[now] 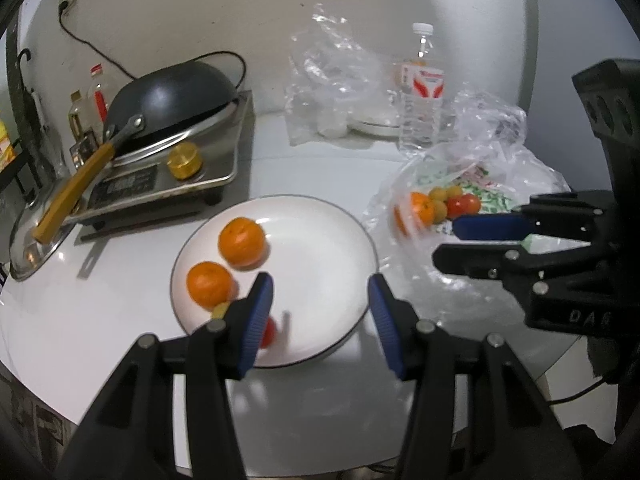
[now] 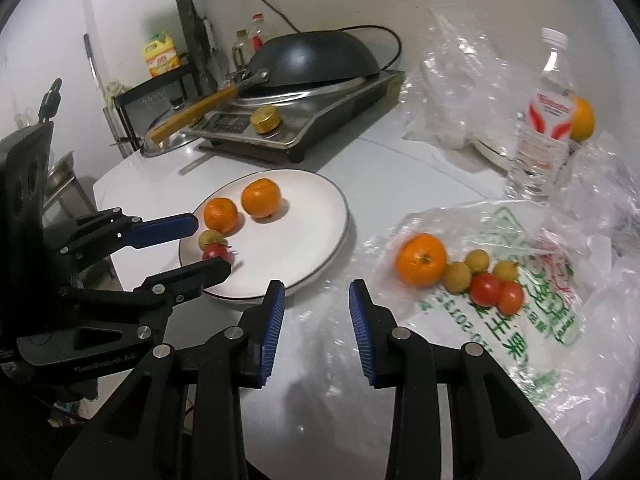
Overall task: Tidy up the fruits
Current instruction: 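Move both open grippers back over the fruits on the plastic bag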
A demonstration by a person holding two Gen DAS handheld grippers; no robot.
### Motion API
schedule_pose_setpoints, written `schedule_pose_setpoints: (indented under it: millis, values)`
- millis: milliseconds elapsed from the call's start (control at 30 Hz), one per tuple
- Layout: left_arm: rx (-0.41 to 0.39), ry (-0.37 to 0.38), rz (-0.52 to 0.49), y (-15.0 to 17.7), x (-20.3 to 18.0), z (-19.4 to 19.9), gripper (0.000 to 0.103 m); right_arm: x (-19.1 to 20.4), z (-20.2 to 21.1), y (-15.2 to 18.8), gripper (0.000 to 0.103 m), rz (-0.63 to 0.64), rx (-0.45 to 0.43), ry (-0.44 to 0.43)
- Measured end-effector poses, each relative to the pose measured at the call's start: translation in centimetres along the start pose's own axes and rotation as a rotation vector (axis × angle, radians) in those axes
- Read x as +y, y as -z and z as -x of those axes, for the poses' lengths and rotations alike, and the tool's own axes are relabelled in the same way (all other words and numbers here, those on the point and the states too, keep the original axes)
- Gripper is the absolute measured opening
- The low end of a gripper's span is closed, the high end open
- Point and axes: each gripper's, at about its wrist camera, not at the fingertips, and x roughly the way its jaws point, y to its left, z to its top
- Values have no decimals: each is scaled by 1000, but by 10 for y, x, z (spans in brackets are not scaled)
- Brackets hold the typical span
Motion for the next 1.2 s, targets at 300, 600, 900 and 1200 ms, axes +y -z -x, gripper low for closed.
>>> schedule_pose_setpoints:
  millis: [300, 600, 900, 1200]
  values:
    - [0, 26, -24, -9, -32, -5, 51, -30, 21, 13, 35, -44, -21, 31]
    - [6, 39, -75, -22, -63, -14, 51, -67, 36, 24, 35, -90, -43, 73]
    - [5, 57, -117, -36, -88, -28, 51, -101, 40, 29, 35, -126, -51, 87]
    - [15, 101, -77, -53, -93, -49, 51, -128, 36, 29, 35, -157, -54, 86]
